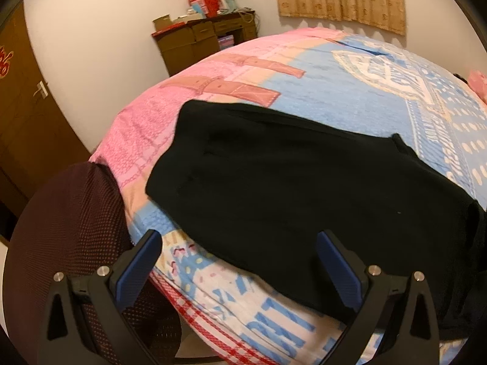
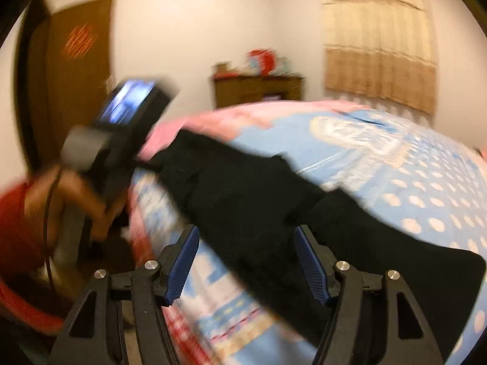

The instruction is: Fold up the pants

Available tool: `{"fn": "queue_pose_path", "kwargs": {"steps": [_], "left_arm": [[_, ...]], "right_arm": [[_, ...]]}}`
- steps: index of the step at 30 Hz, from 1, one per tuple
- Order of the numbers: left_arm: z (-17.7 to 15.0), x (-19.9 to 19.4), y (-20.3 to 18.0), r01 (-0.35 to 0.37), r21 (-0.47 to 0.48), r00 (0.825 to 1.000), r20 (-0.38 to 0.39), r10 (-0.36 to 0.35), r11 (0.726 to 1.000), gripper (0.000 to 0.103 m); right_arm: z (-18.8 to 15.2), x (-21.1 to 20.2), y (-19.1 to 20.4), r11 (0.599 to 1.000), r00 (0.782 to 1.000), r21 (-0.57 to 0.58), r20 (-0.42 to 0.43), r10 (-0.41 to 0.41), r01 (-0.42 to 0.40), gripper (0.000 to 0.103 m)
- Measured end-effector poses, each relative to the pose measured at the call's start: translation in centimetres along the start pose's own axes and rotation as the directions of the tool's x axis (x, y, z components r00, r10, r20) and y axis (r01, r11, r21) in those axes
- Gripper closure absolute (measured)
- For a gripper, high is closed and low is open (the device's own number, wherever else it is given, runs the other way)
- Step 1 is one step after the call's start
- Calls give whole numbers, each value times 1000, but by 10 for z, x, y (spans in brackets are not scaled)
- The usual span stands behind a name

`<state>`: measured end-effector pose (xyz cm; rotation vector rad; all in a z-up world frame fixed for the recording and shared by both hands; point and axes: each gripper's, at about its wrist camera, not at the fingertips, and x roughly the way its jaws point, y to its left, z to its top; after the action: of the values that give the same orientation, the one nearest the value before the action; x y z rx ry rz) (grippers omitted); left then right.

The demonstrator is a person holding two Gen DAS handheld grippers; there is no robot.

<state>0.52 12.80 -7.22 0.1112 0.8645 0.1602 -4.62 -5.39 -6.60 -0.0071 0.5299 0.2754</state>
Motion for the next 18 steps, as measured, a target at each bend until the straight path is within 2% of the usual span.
{"fn": "queue_pose_path", "kwargs": {"steps": [3,8,9,11,14,18], "left_arm": [[-2,6,11,-22,-39,1000,-13,21,999,0],[-7,18,29,-55,-117,997,-51,50,992,0],[-9,20,34,-57,-132,997,-57,49,990,0],[-10,25,40,-62,-156,996,-71,51,986,0],[-8,33,48,-48,-202,996,-89,31,978,0],[-2,39,48,-21,-259,998,-67,4,966,0]], "right_arm": [[6,9,-24,996,999,84,-6,-39,39,37],[-3,51,-35,990,995,139,-102,13,1,37],[-10,67,-32,991,987,136,-158,38,-17,36],[-12,65,-26,995,992,97,-126,7,5,33],[-10,57,-24,994,992,109,-127,16,-2,33],[-4,24,-30,991,999,131,-35,-2,7,33]]}}
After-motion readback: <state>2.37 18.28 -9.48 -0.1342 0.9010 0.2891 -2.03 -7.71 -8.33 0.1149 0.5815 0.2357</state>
